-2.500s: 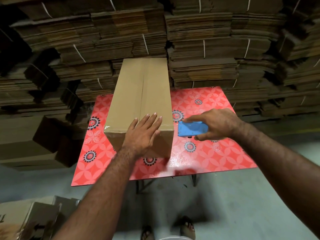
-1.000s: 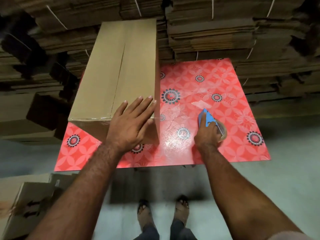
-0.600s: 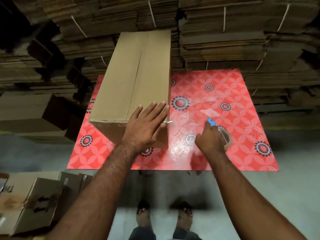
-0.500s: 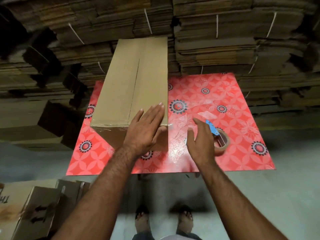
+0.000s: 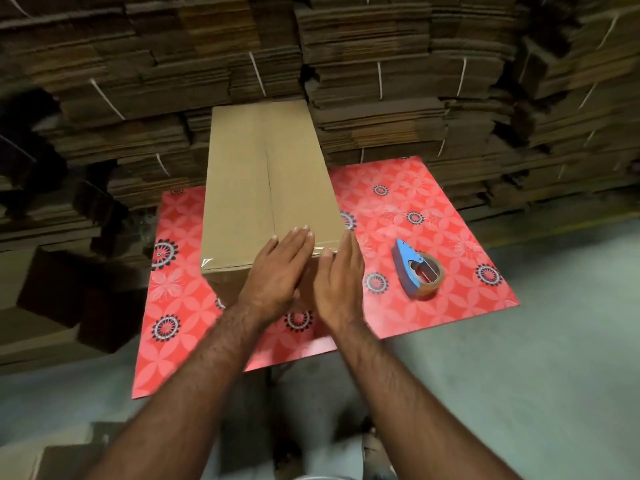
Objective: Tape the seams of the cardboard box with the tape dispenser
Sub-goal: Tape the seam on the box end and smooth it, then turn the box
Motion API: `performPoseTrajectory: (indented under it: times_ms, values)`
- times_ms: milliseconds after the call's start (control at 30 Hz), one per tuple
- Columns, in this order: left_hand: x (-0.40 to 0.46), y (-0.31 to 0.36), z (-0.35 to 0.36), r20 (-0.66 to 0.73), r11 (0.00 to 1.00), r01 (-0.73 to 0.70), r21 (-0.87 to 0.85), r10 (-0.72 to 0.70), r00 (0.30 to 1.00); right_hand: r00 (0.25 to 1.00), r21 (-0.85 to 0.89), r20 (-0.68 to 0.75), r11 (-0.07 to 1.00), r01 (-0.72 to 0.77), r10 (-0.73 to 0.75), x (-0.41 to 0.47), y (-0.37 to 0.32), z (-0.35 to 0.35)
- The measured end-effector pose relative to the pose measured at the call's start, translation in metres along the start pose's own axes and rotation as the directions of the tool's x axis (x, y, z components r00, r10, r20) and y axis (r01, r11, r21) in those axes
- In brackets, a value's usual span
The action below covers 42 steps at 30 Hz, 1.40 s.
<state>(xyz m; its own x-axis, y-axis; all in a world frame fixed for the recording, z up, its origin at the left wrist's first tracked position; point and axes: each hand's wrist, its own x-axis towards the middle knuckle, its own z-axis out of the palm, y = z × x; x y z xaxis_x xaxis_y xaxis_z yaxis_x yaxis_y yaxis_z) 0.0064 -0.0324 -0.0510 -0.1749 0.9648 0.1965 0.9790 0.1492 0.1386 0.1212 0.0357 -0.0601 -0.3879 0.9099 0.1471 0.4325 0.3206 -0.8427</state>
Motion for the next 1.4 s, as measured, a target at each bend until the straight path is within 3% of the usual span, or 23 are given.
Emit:
performPoseTrajectory:
  times_ms: [100,267,333,400,433,533,667,800,933,1067,1167,1400]
  values:
    - [-0.001,-0.004,-0.001,0.033,0.999,-0.019,-0.034,0.02,0.999,0.976,0.116,0.08,0.97,-0.213,0.204,0.014,0.004,-0.002]
    - [0.0,-0.013,-0.004,0.094,0.987,-0.03,-0.156,0.045,0.995,0.945,0.107,0.222,0.957,-0.27,0.242,0.007,0.025,-0.014]
    - [-0.003,-0.019,-0.009,0.084,0.965,-0.011,-0.261,0.034,0.996,0.98,0.015,0.084,0.983,-0.183,0.181,-0.001,0.025,-0.012]
    - [-0.013,-0.026,-0.012,-0.021,0.969,0.054,-0.239,-0.061,0.998,0.99,-0.176,-0.137,0.984,0.006,-0.03,-0.014,0.014,-0.008]
    - [-0.02,-0.029,-0.013,-0.084,0.977,0.106,-0.185,-0.123,0.989,0.972,-0.295,-0.171,0.949,0.107,-0.162,-0.022,0.007,-0.003]
    - [-0.041,-0.039,-0.012,-0.147,0.977,0.183,-0.105,-0.198,0.969,0.915,-0.457,-0.034,0.82,0.344,-0.402,-0.046,-0.01,0.024]
    - [-0.049,-0.053,-0.007,-0.101,0.99,0.132,-0.055,-0.138,0.985,0.916,-0.578,0.115,0.724,0.376,-0.384,-0.055,0.009,0.06]
    - [-0.047,-0.054,-0.004,-0.107,0.99,0.138,-0.026,-0.14,0.984,0.949,-0.6,-0.015,0.762,0.244,-0.316,-0.044,0.027,0.06]
    - [-0.043,-0.054,-0.003,-0.124,0.99,0.132,-0.042,-0.136,0.983,0.969,-0.442,-0.12,0.885,0.144,-0.217,-0.037,0.016,0.062]
    - [-0.042,-0.051,-0.006,-0.142,0.99,0.123,-0.067,-0.131,0.981,0.954,-0.098,-0.299,0.993,-0.059,0.027,-0.033,-0.026,0.069]
    - [-0.041,-0.053,-0.007,-0.136,0.989,0.122,-0.079,-0.132,0.982,0.905,0.105,-0.364,0.975,-0.196,0.221,-0.02,-0.045,0.068]
    - [-0.04,-0.054,-0.009,-0.107,0.984,0.131,-0.123,-0.145,0.984,0.83,0.438,-0.397,0.876,-0.203,0.391,0.005,-0.036,0.057]
